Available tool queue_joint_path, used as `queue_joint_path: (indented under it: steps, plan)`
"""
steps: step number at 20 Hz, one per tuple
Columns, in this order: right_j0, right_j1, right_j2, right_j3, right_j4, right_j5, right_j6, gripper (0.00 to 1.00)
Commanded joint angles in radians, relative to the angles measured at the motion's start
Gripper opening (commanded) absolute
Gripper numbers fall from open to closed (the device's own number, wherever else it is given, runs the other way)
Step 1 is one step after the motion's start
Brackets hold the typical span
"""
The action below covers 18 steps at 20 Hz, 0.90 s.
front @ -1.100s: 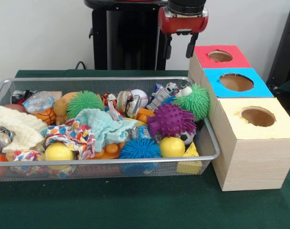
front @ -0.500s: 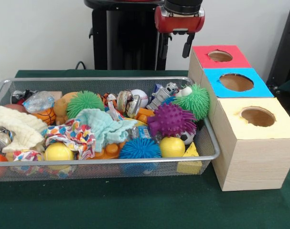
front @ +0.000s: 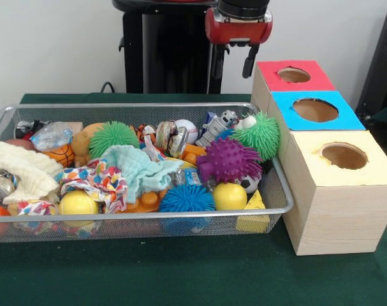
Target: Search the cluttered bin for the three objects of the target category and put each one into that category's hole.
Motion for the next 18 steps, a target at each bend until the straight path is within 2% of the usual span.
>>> queue_joint_path:
  steps: [1,4,8,12,18]
  plan:
    - [-0.026,0.023,-0.003,-0.039,0.025,0.065,0.131,1.00]
    - [-0.069,0.028,-0.009,-0.042,0.014,0.034,0.105,1.00]
    - [-0.173,0.090,0.046,-0.049,0.003,-0.061,0.036,1.00]
    - [-0.252,0.127,0.088,-0.079,0.001,-0.036,-0.017,1.00]
    - [-0.294,0.151,0.080,-0.096,-0.010,-0.034,0.014,1.00]
